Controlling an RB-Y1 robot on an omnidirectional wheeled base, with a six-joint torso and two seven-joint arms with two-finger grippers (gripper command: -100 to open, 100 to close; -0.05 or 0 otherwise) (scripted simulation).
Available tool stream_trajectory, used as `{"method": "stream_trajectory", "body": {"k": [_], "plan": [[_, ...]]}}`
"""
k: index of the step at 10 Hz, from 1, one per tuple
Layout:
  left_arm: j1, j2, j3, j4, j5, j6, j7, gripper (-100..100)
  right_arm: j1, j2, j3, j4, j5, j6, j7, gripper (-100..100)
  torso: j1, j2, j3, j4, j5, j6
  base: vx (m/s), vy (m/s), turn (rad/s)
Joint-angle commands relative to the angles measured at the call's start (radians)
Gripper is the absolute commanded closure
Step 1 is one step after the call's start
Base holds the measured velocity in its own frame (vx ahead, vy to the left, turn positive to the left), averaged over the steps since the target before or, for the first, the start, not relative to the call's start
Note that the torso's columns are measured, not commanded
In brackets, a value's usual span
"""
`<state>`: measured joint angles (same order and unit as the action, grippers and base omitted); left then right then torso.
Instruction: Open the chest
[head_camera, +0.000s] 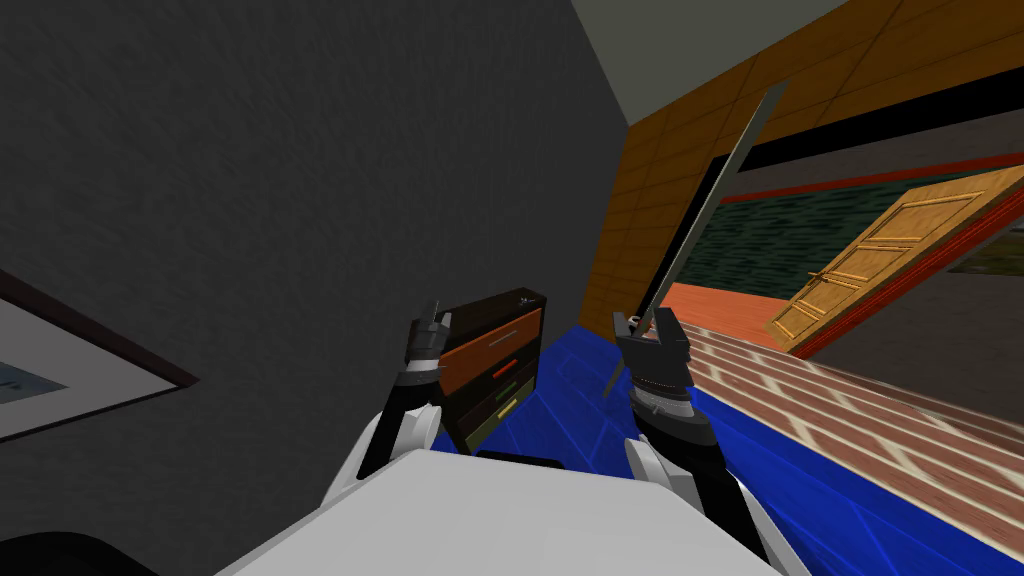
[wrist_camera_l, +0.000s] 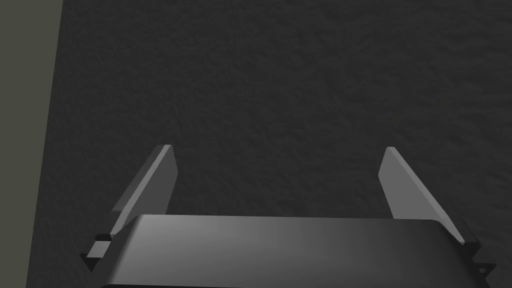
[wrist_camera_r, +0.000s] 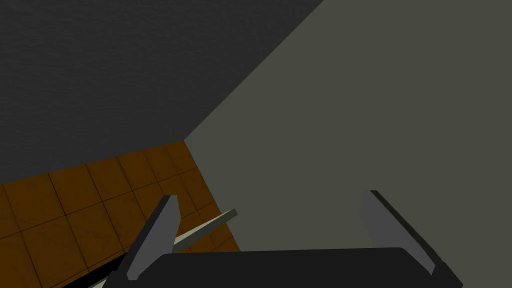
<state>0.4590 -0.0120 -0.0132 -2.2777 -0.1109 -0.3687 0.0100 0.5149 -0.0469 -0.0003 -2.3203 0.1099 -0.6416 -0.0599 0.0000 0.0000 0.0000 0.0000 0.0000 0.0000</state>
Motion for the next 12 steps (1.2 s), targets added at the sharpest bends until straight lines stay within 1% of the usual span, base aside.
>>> {"method": "stream_trajectory", "body": {"k": [1,3,9,10,11,12], "plan": [[0.000,0.000,0.000,0.000,0.000,0.000,0.000,0,0.000,0.000,0.000,0.000,0.000,0.000,0.000,0,0.000,0.040,-0.082,0.041,0.000,0.000,0.000,0.000,0.000],[0.000,0.000,0.000,0.000,0.000,0.000,0.000,0,0.000,0.000,0.000,0.000,0.000,0.000,0.000,0,0.000,0.175,-0.351,0.176,0.000,0.000,0.000,0.000,0.000],[0.000,0.000,0.000,0.000,0.000,0.000,0.000,0,0.000,0.000,0.000,0.000,0.000,0.000,0.000,0,0.000,0.618,-1.234,0.617,0.000,0.000,0.000,0.000,0.000],[-0.002,0.034,0.003,0.011,0.003,-0.001,0.001,-100,0.000,0.000,0.000,0.000,0.000,0.000,0.000,0,0.000,0.691,-1.382,0.691,0.000,0.000,0.013,-0.014,0.016],[-0.003,0.057,0.005,0.022,0.005,-0.002,0.003,-100,0.000,0.000,0.000,0.000,0.000,0.000,0.000,0,0.000,0.725,-1.451,0.724,0.000,0.000,0.020,-0.035,0.035],[-0.005,0.080,0.009,0.037,0.009,-0.003,0.005,-100,0.000,0.000,0.000,0.000,0.000,0.000,0.000,0,-0.001,0.734,-1.471,0.734,0.000,0.000,0.031,-0.037,0.059]]}}
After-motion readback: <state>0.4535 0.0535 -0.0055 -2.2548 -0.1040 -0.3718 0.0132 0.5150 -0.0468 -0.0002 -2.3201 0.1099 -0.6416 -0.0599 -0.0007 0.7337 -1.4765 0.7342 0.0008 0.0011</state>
